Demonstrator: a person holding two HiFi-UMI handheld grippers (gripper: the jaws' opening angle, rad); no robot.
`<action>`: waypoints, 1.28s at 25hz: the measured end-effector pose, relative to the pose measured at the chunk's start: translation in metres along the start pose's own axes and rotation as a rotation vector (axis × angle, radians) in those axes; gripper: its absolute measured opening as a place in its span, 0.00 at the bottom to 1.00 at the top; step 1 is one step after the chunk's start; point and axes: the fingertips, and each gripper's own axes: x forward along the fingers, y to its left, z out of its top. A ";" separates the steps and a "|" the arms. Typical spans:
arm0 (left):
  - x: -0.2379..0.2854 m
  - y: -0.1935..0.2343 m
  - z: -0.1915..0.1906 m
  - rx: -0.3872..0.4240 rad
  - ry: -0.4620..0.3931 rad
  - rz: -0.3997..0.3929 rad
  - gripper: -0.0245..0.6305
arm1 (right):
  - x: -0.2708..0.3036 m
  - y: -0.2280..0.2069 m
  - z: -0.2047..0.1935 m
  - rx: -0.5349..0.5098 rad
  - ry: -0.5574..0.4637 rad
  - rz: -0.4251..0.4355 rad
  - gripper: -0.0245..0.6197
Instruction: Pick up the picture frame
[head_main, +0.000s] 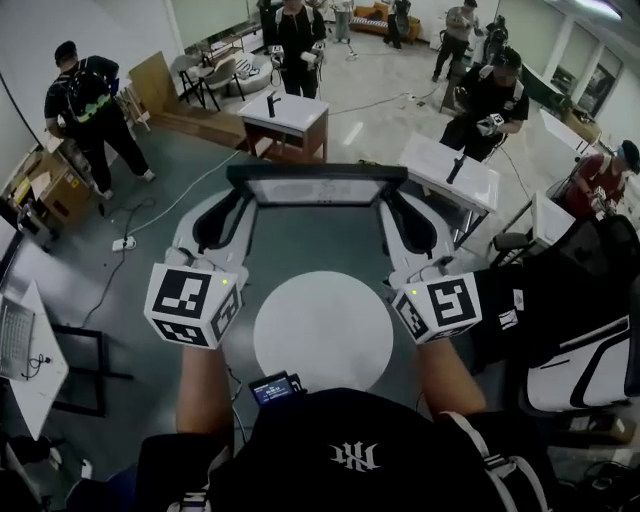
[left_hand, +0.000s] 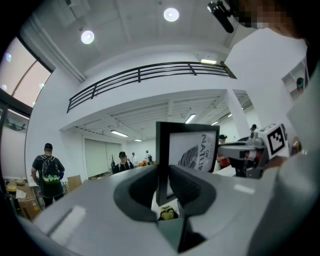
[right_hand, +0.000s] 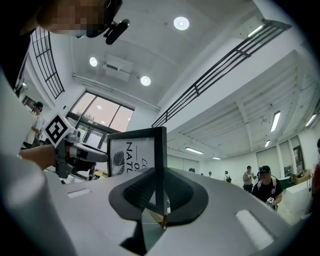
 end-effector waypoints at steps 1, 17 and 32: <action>-0.001 0.000 0.005 0.005 -0.013 0.000 0.15 | 0.000 -0.001 0.006 -0.004 -0.013 -0.001 0.12; -0.022 0.001 0.006 -0.025 -0.046 -0.016 0.15 | -0.018 0.019 0.029 -0.041 -0.041 -0.010 0.10; -0.026 0.023 -0.016 -0.068 -0.054 -0.072 0.15 | -0.010 0.045 0.016 -0.047 0.011 -0.039 0.10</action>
